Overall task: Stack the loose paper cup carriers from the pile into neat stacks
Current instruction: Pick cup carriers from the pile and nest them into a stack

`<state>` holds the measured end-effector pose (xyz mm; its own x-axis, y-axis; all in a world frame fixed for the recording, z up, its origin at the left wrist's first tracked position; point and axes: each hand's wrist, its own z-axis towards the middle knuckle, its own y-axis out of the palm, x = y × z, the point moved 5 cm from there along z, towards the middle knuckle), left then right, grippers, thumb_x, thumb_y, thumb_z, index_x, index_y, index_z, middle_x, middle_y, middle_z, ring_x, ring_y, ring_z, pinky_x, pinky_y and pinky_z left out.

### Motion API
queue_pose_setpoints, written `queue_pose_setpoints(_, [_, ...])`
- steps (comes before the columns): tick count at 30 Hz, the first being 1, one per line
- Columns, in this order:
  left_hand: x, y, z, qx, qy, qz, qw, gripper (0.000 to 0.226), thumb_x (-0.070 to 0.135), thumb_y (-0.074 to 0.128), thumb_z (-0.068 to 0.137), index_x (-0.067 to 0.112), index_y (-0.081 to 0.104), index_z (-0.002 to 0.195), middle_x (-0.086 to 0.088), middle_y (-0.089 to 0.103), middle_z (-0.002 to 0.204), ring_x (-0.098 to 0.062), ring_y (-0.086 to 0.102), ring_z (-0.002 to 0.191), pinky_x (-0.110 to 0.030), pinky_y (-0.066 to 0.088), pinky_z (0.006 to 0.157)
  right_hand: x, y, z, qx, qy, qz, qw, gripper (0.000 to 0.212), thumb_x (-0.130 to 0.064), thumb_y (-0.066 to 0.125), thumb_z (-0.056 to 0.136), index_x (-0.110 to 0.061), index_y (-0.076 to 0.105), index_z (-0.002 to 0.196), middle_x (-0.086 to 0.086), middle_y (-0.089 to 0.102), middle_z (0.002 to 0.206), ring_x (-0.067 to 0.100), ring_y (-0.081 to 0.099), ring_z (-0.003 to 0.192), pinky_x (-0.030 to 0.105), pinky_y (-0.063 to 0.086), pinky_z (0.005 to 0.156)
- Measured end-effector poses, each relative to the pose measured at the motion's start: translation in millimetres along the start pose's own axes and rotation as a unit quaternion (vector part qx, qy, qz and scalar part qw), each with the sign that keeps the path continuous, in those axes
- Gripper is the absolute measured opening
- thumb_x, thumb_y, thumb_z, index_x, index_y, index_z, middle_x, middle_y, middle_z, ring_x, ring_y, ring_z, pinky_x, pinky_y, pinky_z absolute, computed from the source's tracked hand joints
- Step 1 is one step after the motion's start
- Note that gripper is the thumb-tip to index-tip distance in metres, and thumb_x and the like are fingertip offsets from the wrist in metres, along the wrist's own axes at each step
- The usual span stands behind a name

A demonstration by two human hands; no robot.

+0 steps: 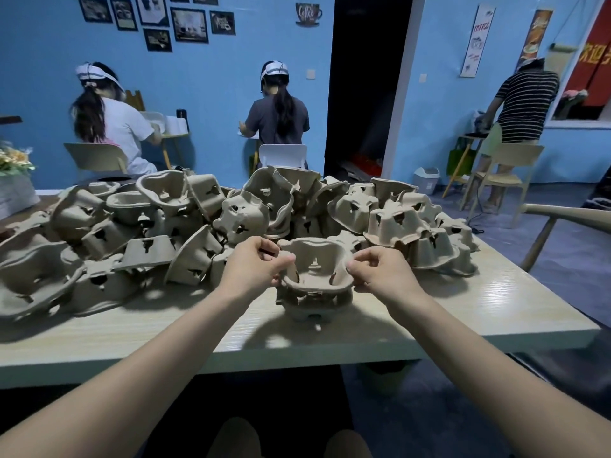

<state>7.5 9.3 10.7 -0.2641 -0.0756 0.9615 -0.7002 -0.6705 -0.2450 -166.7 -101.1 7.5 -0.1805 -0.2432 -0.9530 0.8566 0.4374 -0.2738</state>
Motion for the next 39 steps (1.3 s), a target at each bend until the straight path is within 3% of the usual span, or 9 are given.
queue_pose_setpoints(3, [-2.1, -1.4, -0.7, 0.017, 0.028, 0.052, 0.998, 0.018, 0.017, 0.075, 0.079, 0.006, 0.062, 0.086, -0.006, 0.059, 0.068, -0.003, 0.051, 0.043, -0.017, 0.043, 0.044, 8.0, 1.8, -1.7, 0.009, 0.009, -0.033, 0.999, 0.008, -0.006, 0.065, 0.084, -0.002, 0.062, 0.090, 0.008, 0.057, 0.068, 0.016, 0.055, 0.057, 0.028, 0.050, 0.055])
queue_pose_setpoints(6, [-6.2, -1.5, -0.5, 0.038, 0.058, 0.119, 0.990, 0.021, 0.024, 0.077, 0.076, 0.010, 0.065, 0.084, -0.005, 0.064, 0.072, -0.010, 0.051, 0.053, -0.026, 0.045, 0.059, 11.3, 2.7, 0.7, 0.022, -0.017, -0.117, 0.993, 0.009, -0.013, 0.066, 0.083, -0.006, 0.066, 0.089, 0.009, 0.063, 0.072, 0.022, 0.061, 0.067, 0.042, 0.056, 0.074])
queue_pose_setpoints(8, [-7.5, -0.2, -2.3, 0.046, 0.075, 0.143, 0.986, 0.020, 0.026, 0.077, 0.076, 0.012, 0.065, 0.084, 0.001, 0.062, 0.069, -0.009, 0.052, 0.057, -0.023, 0.045, 0.061, 10.5, 2.6, 0.3, 0.031, -0.033, -0.173, 0.984, 0.013, -0.016, 0.063, 0.084, -0.008, 0.068, 0.093, 0.006, 0.065, 0.071, 0.024, 0.062, 0.074, 0.041, 0.054, 0.081])
queue_pose_setpoints(12, [-11.1, 3.4, -5.4, 0.045, 0.088, 0.153, 0.983, 0.018, 0.024, 0.076, 0.078, 0.011, 0.066, 0.086, 0.004, 0.062, 0.073, -0.008, 0.056, 0.065, -0.016, 0.045, 0.061, 6.2, 3.5, -4.2, 0.044, -0.063, -0.239, 0.968, 0.016, -0.019, 0.059, 0.087, -0.008, 0.069, 0.095, 0.005, 0.066, 0.076, 0.022, 0.063, 0.080, 0.029, 0.048, 0.076])
queue_pose_setpoints(18, [-18.9, 5.9, -9.2, 0.028, 0.090, 0.183, 0.979, 0.015, 0.023, 0.073, 0.081, 0.013, 0.066, 0.090, 0.005, 0.062, 0.076, -0.006, 0.057, 0.067, -0.008, 0.042, 0.056, 7.0, 6.4, -7.9, 0.038, -0.102, -0.301, 0.947, 0.024, -0.020, 0.057, 0.088, -0.006, 0.064, 0.070, 0.007, 0.059, 0.064, 0.021, 0.051, 0.065, 0.021, 0.033, 0.055])
queue_pose_setpoints(20, [-18.1, 6.4, -7.7, 0.026, 0.098, 0.213, 0.972, 0.015, 0.024, 0.073, 0.080, 0.016, 0.067, 0.091, 0.000, 0.059, 0.087, -0.012, 0.057, 0.076, -0.016, 0.045, 0.069, 7.0, 6.4, -7.5, 0.028, -0.102, -0.302, 0.947, 0.026, -0.021, 0.057, 0.088, -0.004, 0.064, 0.070, 0.010, 0.062, 0.066, 0.025, 0.054, 0.067, 0.021, 0.035, 0.056])
queue_pose_setpoints(23, [-8.3, 12.4, -5.0, 0.017, 0.120, 0.284, 0.951, 0.017, 0.026, 0.071, 0.081, 0.021, 0.067, 0.097, 0.003, 0.048, 0.099, -0.014, 0.052, 0.093, -0.026, 0.042, 0.084, 4.7, 2.6, -5.9, 0.012, -0.107, -0.283, 0.953, 0.021, -0.023, 0.060, 0.088, -0.006, 0.072, 0.086, 0.010, 0.071, 0.083, 0.025, 0.062, 0.080, 0.032, 0.047, 0.076])
queue_pose_setpoints(27, [18.6, 38.1, -0.9, -0.004, 0.175, 0.301, 0.937, 0.019, 0.026, 0.068, 0.083, 0.024, 0.065, 0.102, 0.007, 0.047, 0.101, -0.014, 0.053, 0.099, -0.030, 0.045, 0.087, 4.7, -24.1, -1.3, 0.043, -0.116, -0.284, 0.951, 0.024, -0.026, 0.062, 0.089, -0.011, 0.069, 0.107, 0.003, 0.070, 0.104, 0.018, 0.062, 0.092, 0.027, 0.045, 0.083])
queue_pose_setpoints(39, [53.7, 171.3, 10.0, -0.059, 0.288, 0.316, 0.902, 0.030, 0.020, 0.061, 0.085, 0.020, 0.054, 0.115, 0.000, 0.051, 0.117, -0.019, 0.051, 0.108, -0.035, 0.044, 0.085, 79.0, -104.3, 7.3, 0.070, -0.036, -0.332, 0.940, 0.024, -0.021, 0.062, 0.086, -0.010, 0.066, 0.108, 0.009, 0.060, 0.107, 0.023, 0.058, 0.101, 0.029, 0.044, 0.089])
